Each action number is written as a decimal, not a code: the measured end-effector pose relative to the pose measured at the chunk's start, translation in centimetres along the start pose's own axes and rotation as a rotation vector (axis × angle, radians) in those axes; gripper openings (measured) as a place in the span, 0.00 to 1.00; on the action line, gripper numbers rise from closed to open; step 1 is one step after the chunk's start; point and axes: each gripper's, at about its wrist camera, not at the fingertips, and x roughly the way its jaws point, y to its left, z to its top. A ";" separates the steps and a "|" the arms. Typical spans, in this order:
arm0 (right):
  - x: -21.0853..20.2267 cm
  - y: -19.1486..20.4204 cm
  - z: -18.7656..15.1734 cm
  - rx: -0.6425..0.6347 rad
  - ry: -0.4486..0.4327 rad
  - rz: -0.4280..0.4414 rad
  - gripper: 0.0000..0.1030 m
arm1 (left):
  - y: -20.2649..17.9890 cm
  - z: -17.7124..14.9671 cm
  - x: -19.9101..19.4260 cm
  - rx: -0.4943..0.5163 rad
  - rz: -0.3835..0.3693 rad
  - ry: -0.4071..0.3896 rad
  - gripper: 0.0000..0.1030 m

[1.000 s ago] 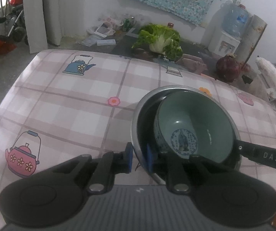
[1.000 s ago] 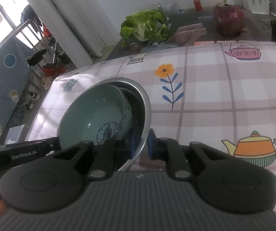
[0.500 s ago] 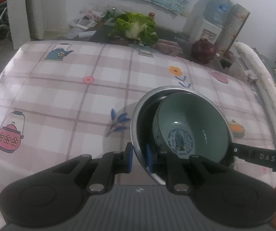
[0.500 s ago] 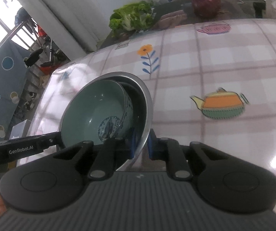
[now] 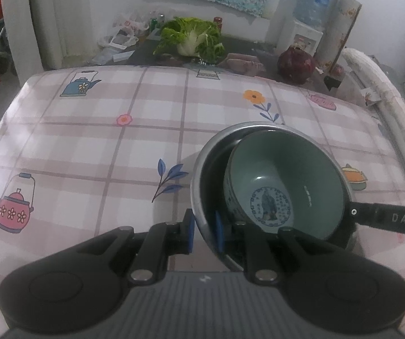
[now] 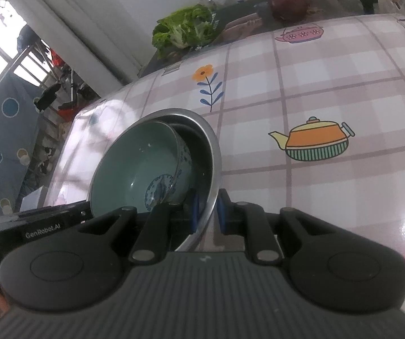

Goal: Organize plates and bowls
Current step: 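Lift the steel bowl with green bowl and carry it over the plate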

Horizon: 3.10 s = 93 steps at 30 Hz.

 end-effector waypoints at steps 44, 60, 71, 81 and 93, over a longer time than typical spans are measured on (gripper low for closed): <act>0.4 -0.1 -0.2 -0.036 -0.090 0.026 0.13 | -1.1 0.1 -0.8 0.031 0.029 -0.085 0.15; -1.4 0.6 -0.1 -0.055 -0.131 0.025 0.13 | -1.2 0.3 -2.8 0.020 0.015 -0.117 0.15; -4.5 2.1 -0.8 -0.068 -0.156 0.031 0.13 | -1.3 -0.3 -6.2 0.012 0.003 -0.156 0.15; -8.3 3.6 -3.5 -0.070 -0.172 0.036 0.13 | -1.5 -2.2 -10.1 0.014 -0.007 -0.185 0.13; -11.9 4.9 -9.5 -0.058 -0.151 0.022 0.13 | -0.8 -7.0 -13.6 -0.002 -0.035 -0.179 0.13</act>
